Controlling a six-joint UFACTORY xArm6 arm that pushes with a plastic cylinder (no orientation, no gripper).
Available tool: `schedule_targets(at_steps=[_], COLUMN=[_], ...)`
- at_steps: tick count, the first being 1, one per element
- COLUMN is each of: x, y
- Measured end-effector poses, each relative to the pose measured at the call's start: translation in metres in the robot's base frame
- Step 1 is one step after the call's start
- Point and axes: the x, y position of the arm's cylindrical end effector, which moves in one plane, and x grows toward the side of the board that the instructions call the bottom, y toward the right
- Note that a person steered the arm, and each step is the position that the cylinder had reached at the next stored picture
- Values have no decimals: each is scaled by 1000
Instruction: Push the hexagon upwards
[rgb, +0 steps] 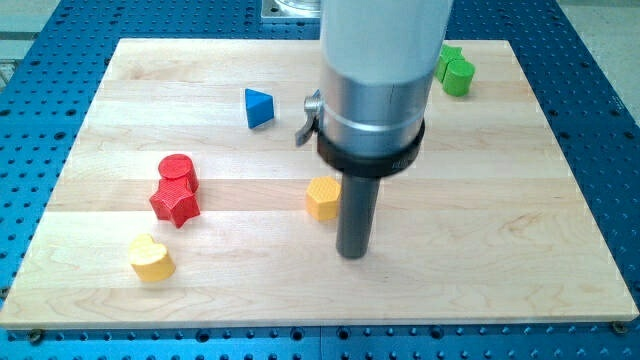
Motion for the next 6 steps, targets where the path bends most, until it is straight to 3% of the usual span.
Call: schedule_targets(at_steps=[1,2,3,4,6], x=[-35,-80,-84,-63,-65], y=[-19,22,52,11,-46])
